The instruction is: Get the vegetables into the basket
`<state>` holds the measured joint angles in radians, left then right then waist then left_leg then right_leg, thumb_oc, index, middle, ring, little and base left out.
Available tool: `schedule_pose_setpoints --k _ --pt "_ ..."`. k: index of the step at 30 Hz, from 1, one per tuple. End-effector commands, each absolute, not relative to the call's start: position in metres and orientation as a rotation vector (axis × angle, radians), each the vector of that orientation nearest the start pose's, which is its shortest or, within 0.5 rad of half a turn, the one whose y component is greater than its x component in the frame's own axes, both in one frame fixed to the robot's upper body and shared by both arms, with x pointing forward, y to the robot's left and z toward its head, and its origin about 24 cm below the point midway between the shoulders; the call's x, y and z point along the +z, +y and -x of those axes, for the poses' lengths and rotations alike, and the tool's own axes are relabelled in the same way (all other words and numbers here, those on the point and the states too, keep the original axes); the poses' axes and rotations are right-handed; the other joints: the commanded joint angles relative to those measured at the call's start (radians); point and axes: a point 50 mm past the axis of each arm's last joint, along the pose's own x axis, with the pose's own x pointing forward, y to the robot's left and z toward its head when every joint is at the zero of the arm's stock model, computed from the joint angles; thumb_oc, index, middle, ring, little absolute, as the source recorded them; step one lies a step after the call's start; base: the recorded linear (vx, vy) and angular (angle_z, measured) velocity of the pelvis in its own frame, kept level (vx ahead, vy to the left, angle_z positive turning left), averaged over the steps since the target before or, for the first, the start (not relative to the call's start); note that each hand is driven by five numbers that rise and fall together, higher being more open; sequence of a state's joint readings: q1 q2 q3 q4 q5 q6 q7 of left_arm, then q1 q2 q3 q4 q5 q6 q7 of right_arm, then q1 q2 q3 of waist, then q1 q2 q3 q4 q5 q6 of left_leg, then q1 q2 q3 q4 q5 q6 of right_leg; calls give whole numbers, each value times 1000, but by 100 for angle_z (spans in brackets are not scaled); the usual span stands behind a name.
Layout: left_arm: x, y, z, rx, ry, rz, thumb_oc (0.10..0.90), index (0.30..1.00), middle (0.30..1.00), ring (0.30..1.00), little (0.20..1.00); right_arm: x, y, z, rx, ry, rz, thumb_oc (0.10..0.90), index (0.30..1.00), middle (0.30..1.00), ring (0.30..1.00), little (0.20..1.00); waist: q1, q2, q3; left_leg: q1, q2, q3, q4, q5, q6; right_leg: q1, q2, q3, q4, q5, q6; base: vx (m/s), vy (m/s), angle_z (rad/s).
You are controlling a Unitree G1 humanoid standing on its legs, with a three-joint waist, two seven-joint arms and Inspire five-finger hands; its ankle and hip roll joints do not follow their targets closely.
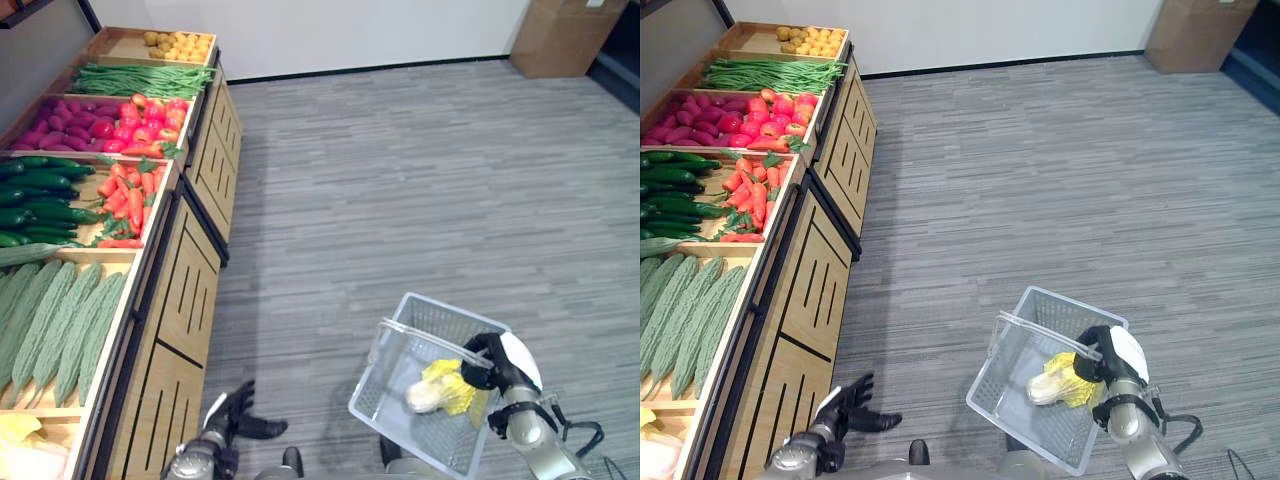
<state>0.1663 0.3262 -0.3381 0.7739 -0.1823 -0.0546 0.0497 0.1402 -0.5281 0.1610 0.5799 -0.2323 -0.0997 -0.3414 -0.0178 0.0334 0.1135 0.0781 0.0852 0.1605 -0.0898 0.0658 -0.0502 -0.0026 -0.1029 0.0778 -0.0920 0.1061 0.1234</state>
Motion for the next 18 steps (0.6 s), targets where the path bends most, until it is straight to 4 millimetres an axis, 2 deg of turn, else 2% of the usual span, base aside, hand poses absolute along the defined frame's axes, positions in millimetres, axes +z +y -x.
schedule_pose_setpoints --k 1,3,5,10,13,16,18 --pt "-129 225 -136 -60 844 -452 900 1000 1000 1000 1000 -16 -291 -209 -308 202 791 400 300 300 300 300 10 -30 -56 -23 18 -24 3 -15 -26 12 -37 -77 5 -17 30 0 0 0" --pt "-148 230 -111 3 1004 -454 900 1000 1000 1000 1000 -22 -295 -203 -327 234 784 400 300 300 300 300 7 -31 -56 -22 20 -20 3 -14 -28 11 -35 -75 5 -16 28 0 0 0" --pt "-157 233 -94 27 1103 -494 900 1000 1000 1000 1000 -26 -296 -201 -332 250 779 400 300 300 300 300 3 -32 -56 -19 22 -17 3 -15 -30 12 -33 -73 5 -16 27 0 0 0" --pt "-167 241 -48 25 1311 -657 900 1000 1000 1000 1000 -22 -300 -199 -341 231 792 400 300 300 300 300 1 -29 -58 -9 33 -4 3 -18 -40 16 -24 -66 5 -21 21 24 -20 -7" --pt "-168 239 -43 13 1325 -671 900 1000 1000 1000 1000 -19 -300 -201 -342 220 794 400 300 300 300 300 2 -25 -58 -5 37 -1 3 -19 -42 18 -19 -65 5 -24 20 25 -21 -5" --pt "-168 236 -46 -82 1292 -812 900 1000 1000 1000 1000 -13 -302 -204 -359 187 799 400 300 300 300 300 0 -21 -54 -2 45 0 3 -17 -46 20 -11 -64 6 -30 16 20 -29 0" --pt "-168 236 -46 -84 1290 -823 900 1000 1000 1000 1000 -12 -302 -205 -360 180 801 400 300 300 300 300 0 -20 -52 -1 48 -1 3 -16 -48 20 -8 -64 9 -32 14 21 -40 0"
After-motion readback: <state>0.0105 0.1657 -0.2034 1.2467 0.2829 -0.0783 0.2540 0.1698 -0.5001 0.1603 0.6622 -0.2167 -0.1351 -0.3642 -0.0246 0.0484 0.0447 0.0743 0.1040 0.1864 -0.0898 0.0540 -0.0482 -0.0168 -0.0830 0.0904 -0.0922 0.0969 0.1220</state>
